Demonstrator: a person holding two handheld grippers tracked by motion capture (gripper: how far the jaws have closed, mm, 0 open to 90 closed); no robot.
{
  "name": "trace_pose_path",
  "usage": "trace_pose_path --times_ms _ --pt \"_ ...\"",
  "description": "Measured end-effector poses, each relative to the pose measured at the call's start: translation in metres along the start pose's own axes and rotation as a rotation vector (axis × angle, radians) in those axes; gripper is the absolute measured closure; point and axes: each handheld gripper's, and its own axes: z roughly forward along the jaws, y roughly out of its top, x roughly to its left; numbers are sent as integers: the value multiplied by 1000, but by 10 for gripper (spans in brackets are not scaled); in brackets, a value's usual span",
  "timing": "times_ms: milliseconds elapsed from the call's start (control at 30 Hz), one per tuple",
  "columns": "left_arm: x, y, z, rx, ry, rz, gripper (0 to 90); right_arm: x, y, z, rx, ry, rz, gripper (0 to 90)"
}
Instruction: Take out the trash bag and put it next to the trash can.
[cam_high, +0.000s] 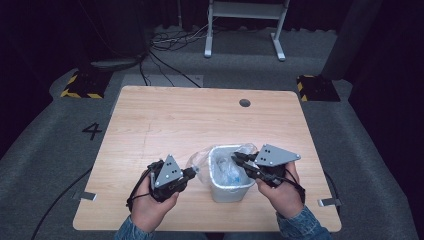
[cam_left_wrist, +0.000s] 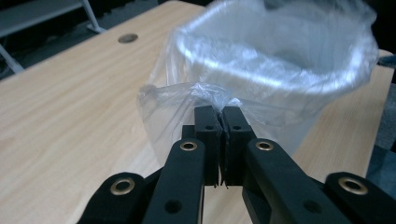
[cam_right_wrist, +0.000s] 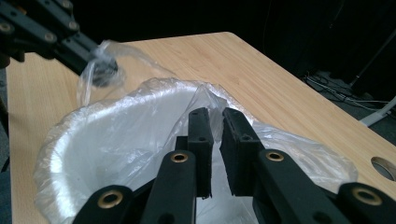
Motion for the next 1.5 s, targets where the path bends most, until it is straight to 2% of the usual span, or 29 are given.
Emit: trace_pose_path --times_ms 167,367,700,800,933,1167,1500 --pt "4 17 -3 -42 8 18 874 0 2 -1 -5 -7 1 820" --pt "5 38 0 -88 -4 46 875 1 3 -2 -7 -6 3 820" --pt "1 60 17 -143 -63 61 875 2 4 -6 -11 -7 10 799" --pt "-2 65 24 -143 -85 68 874 2 3 -7 -16 -5 18 745" --pt "-5 72 32 -148 -107 73 873 3 4 -7 -38 8 24 586" --pt "-12 81 43 -147 -143 85 872 4 3 0 -52 39 43 396" --pt "-27 91 54 -147 -195 124 874 6 4 13 -56 69 44 367"
